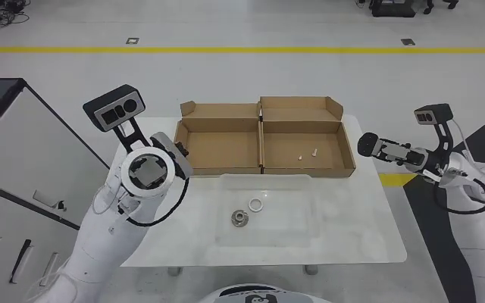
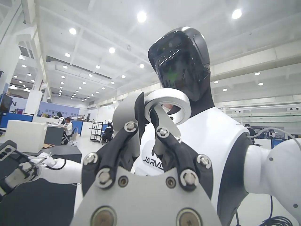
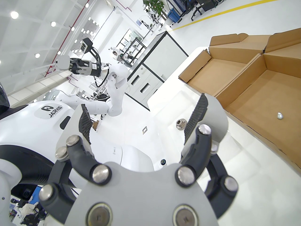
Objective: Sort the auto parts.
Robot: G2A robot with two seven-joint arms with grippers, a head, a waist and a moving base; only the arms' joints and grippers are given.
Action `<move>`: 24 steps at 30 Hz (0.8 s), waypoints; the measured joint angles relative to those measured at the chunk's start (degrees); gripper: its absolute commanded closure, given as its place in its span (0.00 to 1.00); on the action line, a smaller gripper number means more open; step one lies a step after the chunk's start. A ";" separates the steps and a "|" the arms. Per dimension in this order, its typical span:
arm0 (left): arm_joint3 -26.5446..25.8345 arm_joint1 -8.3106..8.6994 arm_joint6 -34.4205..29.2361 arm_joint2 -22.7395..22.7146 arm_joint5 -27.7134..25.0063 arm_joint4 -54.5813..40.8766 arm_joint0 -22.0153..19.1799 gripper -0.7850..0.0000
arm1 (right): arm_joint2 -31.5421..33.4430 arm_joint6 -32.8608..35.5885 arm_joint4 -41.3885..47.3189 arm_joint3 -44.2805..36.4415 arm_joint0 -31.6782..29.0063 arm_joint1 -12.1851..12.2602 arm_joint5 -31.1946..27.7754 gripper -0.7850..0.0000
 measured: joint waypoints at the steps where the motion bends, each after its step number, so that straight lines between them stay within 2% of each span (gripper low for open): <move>1: -0.05 0.09 -0.25 -0.19 0.25 -0.96 0.06 1.00 | 0.00 0.00 0.00 0.00 0.00 0.00 0.00 0.00; 6: 1.13 0.48 -1.85 -1.76 1.84 -0.85 0.12 1.00 | 0.00 0.00 0.00 0.00 0.00 0.00 0.00 0.00; 10: 3.57 0.91 -3.73 -3.70 3.73 4.31 0.47 1.00 | 0.00 0.00 0.00 0.00 0.00 0.00 0.00 0.00; 15: 4.22 1.14 -4.55 -4.87 4.56 7.92 1.07 1.00 | 0.00 0.00 0.00 0.00 0.00 0.00 0.00 0.00; 24: 2.70 0.72 -3.59 -2.87 3.60 -1.39 1.33 1.00 | 0.00 0.00 0.00 0.00 0.00 0.00 0.00 0.00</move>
